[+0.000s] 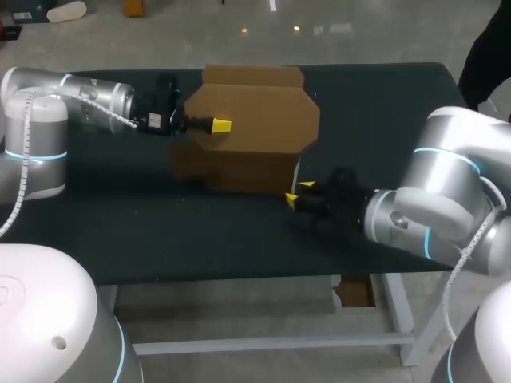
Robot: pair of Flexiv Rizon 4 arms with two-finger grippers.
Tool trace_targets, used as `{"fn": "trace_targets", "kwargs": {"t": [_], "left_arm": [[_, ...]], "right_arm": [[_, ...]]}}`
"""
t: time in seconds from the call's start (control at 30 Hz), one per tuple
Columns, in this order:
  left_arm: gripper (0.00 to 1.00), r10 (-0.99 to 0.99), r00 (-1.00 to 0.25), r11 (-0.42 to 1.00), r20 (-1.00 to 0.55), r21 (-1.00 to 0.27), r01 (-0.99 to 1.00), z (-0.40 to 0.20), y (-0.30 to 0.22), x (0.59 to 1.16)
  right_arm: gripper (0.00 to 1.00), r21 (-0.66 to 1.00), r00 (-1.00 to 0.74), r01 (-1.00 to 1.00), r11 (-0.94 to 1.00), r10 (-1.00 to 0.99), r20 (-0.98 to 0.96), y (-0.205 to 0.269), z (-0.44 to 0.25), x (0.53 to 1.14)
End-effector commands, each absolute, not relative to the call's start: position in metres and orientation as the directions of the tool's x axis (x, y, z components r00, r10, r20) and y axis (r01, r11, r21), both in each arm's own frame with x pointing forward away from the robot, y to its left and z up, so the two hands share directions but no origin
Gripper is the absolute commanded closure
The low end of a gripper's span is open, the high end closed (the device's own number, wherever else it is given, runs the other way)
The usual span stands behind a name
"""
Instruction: Assemble the packaging by folding the flat box into shape, placing the metal phone stand inside, and closing the box properly
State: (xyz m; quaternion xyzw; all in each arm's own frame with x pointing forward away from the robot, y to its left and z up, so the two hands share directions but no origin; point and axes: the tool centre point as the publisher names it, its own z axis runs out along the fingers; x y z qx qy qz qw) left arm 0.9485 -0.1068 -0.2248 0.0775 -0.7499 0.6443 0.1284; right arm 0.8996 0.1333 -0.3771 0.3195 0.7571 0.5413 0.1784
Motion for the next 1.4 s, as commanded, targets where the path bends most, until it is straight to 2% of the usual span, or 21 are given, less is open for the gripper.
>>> {"fn": "trace_targets", "kwargs": {"t": [0.03, 0.53, 1.4], "left_arm": [[1.00, 0.051, -0.955, 0.158, 0.293, -0.946, -0.282, -0.227, -0.107, 0.948], [1.00, 0.051, -0.955, 0.158, 0.293, -0.946, -0.282, -0.227, -0.107, 0.948], [1.00, 0.051, -0.955, 0.158, 0.293, -0.946, -0.282, -0.227, -0.107, 0.948]], "right_arm": [[0.50, 0.940, -0.696, 0.277, 0.201, 0.716, 0.052, 0.126, -0.374, 0.888], [0.51, 0.944, -0.724, 0.244, 0.221, 0.689, 0.026, 0.092, -0.364, 0.887], [0.52, 0.949, -0.817, 0.203, 0.242, 0.576, 0.028, 0.096, -0.371, 0.928]]}}
